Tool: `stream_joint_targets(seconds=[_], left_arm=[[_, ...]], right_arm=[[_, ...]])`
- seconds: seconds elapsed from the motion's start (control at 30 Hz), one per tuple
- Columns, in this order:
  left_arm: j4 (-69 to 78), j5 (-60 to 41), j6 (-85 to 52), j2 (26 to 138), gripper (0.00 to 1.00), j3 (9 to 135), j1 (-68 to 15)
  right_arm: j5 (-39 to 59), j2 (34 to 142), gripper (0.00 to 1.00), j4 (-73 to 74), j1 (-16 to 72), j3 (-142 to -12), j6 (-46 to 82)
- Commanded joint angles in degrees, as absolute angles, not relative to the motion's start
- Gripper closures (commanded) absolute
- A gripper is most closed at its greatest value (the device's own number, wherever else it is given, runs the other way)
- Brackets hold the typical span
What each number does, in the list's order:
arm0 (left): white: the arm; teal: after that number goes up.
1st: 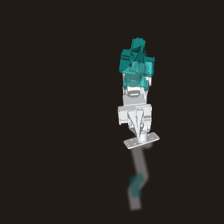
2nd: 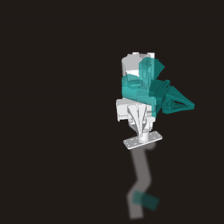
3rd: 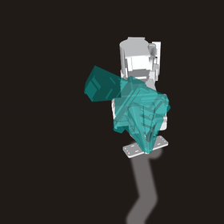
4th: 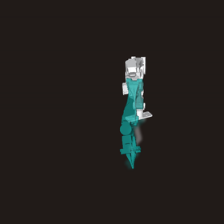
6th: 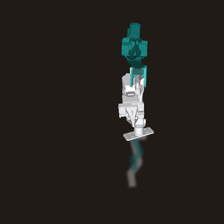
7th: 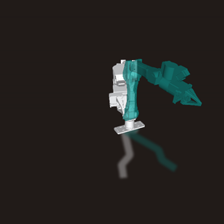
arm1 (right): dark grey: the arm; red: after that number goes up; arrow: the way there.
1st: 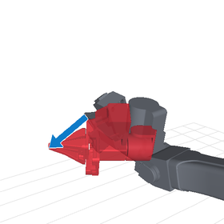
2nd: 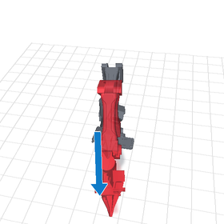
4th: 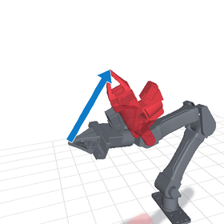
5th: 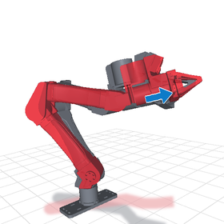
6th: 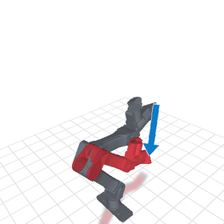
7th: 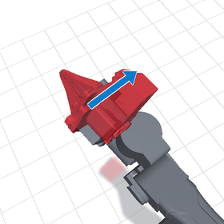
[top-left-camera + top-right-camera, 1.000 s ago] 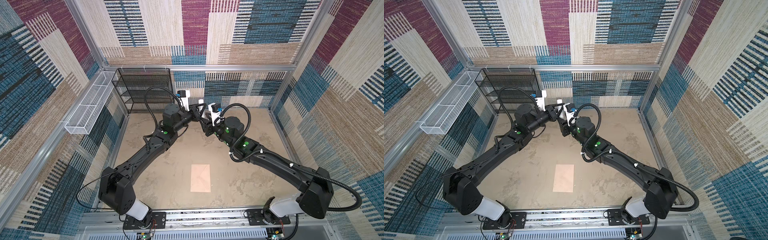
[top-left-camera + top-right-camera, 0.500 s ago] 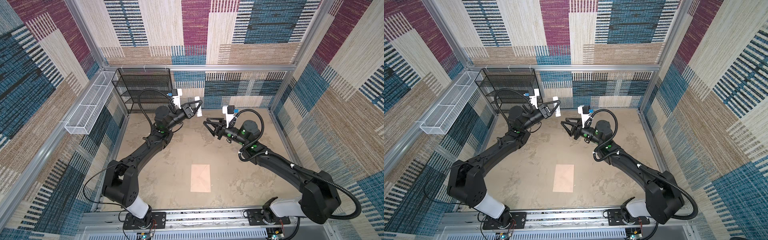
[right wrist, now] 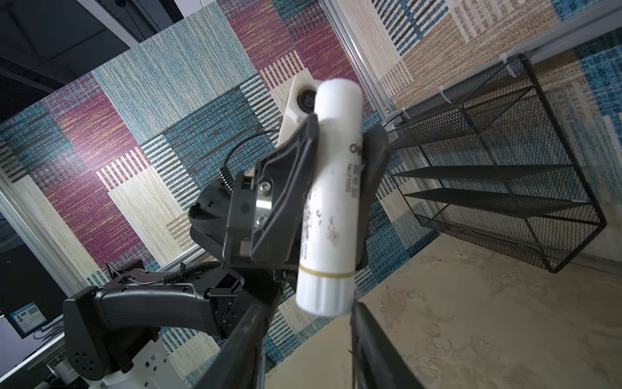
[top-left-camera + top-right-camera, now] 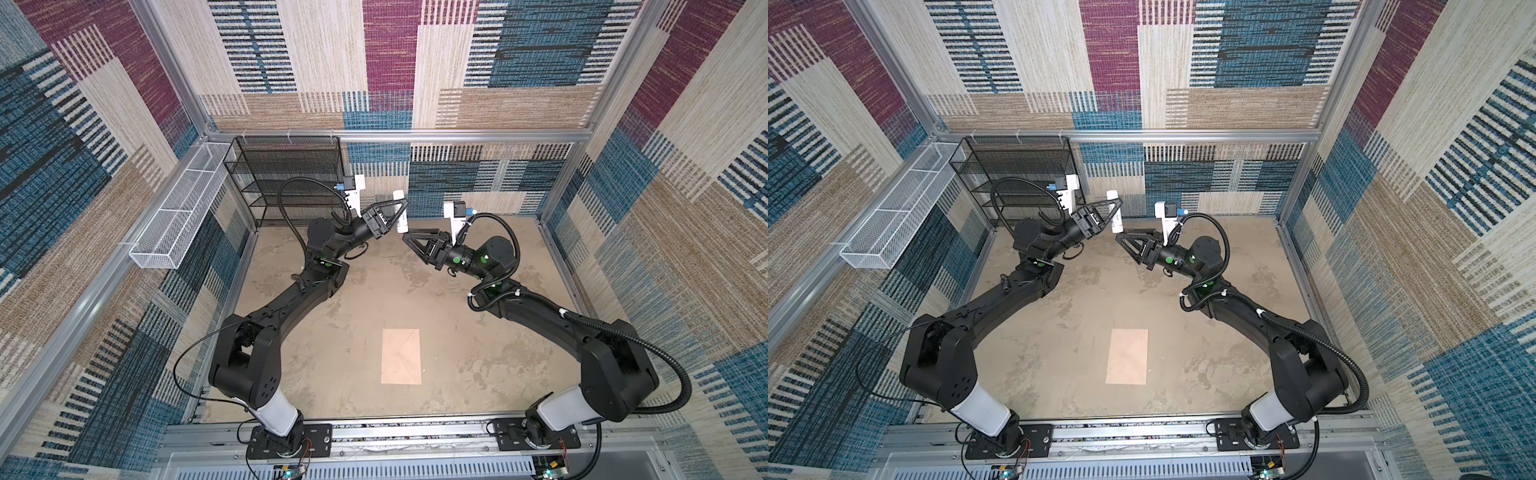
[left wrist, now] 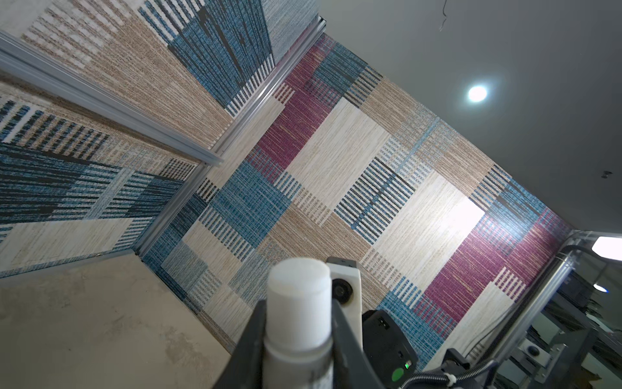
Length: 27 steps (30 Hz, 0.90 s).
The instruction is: Place the letter into the envelope and seal it
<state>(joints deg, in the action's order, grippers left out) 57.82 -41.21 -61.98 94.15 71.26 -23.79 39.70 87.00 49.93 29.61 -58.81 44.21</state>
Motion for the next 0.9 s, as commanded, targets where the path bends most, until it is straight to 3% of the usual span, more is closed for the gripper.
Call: stream_joint_targets(seconds=[0.0, 0.27, 0.5, 0.77, 0.87], left_arm=[[61.1, -42.7, -63.1, 94.5, 1.0, 71.6, -24.3], [61.2, -42.3, -63.0, 95.1, 1.0, 71.8, -24.7], [60.4, -41.1, -62.4, 95.4, 1.0, 72.1, -24.5], [58.4, -41.7, -61.2, 95.8, 1.0, 72.8, -24.6], [49.4, -41.9, -55.6, 94.3, 1.0, 73.6, -25.3]], right_arm=[[41.8, 87.9, 0.58, 54.6, 29.7, -60.0, 46.7], [42.4, 88.4, 0.72, 55.5, 29.7, -60.2, 47.3], [43.2, 87.4, 0.67, 55.5, 29.7, -58.9, 47.2], [42.5, 86.2, 0.84, 51.0, 29.5, -59.6, 44.4], [39.9, 85.7, 0.9, 44.1, 29.5, -61.8, 39.3]])
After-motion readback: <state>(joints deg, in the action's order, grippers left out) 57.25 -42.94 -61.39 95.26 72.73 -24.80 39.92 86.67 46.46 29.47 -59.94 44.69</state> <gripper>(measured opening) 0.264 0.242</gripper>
